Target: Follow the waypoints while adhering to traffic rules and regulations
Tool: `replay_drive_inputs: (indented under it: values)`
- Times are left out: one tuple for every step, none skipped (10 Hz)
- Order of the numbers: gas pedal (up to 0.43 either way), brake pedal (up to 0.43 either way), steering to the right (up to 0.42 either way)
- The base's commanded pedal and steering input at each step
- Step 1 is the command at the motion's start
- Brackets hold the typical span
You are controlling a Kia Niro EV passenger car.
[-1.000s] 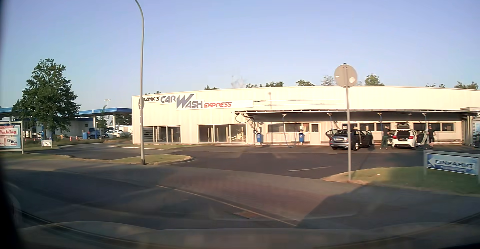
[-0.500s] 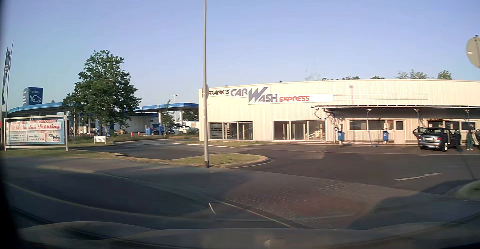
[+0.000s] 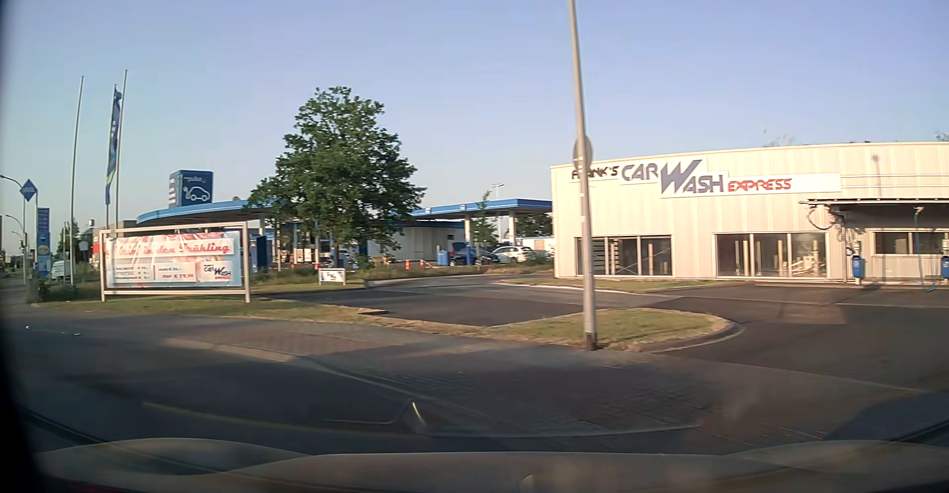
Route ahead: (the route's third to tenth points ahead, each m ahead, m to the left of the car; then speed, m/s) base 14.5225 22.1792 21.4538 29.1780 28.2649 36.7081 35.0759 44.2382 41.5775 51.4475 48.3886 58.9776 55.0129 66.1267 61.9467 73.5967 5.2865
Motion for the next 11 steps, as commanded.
replay_drive_inputs:
  values:
    - [0.039,0.030,-0.492]
    - [0.039,0.024,-0.503]
    - [0.039,0.024,-0.506]
    - [0.039,0.024,-0.506]
    - [0.039,0.024,-0.504]
    - [0.047,0.024,-0.502]
    - [0.059,0.024,-0.499]
    - [0.059,0.024,-0.494]
    - [0.059,0.024,-0.491]
    - [0.059,0.024,-0.490]
    - [0.059,0.024,-0.489]
